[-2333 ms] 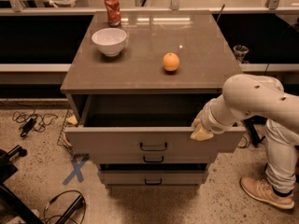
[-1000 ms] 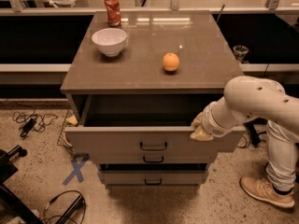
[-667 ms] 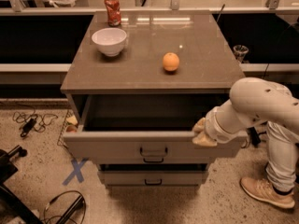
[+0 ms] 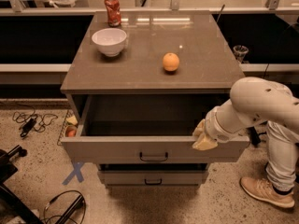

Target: Open top drawer

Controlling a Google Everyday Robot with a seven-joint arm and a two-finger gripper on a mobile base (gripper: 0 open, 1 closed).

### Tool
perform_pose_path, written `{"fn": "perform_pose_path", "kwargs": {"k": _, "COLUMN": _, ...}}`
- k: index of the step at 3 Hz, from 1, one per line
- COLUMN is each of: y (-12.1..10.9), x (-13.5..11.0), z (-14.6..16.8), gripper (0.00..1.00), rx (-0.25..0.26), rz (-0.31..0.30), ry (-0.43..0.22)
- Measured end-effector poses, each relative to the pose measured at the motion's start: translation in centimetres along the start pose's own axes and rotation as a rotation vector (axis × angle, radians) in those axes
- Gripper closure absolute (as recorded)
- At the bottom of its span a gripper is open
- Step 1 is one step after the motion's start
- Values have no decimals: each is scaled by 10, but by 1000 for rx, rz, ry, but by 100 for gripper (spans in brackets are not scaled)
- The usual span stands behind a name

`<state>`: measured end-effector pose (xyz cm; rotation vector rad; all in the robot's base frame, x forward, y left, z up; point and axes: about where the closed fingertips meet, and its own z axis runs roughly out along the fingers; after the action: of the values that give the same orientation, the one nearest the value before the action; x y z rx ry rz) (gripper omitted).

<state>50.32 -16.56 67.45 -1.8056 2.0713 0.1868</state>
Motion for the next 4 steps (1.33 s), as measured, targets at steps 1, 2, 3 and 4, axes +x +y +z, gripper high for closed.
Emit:
{"fn": "perform_pose_path", "kwargs": {"k": 1, "y": 26, "x": 3, "z": -11, "gripper": 100, "rx": -58, "rz": -22, "ry": -17}}
{"fn": "perform_pose_path", "kwargs": {"k": 2, "y": 35, "x": 4, "z": -16, "gripper": 100, "rx": -78, "rz": -30, "ry": -23}}
{"fn": "perform_pose_path", "kwargs": {"k": 3, "y": 54, "x": 5, "z": -26, "gripper": 100, "rx": -113, "rz": -56, "ry": -45}}
{"fn": "perform_pose_path", "kwargs": {"k": 4, "y": 58, "x": 6, "z": -28, "gripper": 100, "rx": -121, "rz": -61, "ry": -50}}
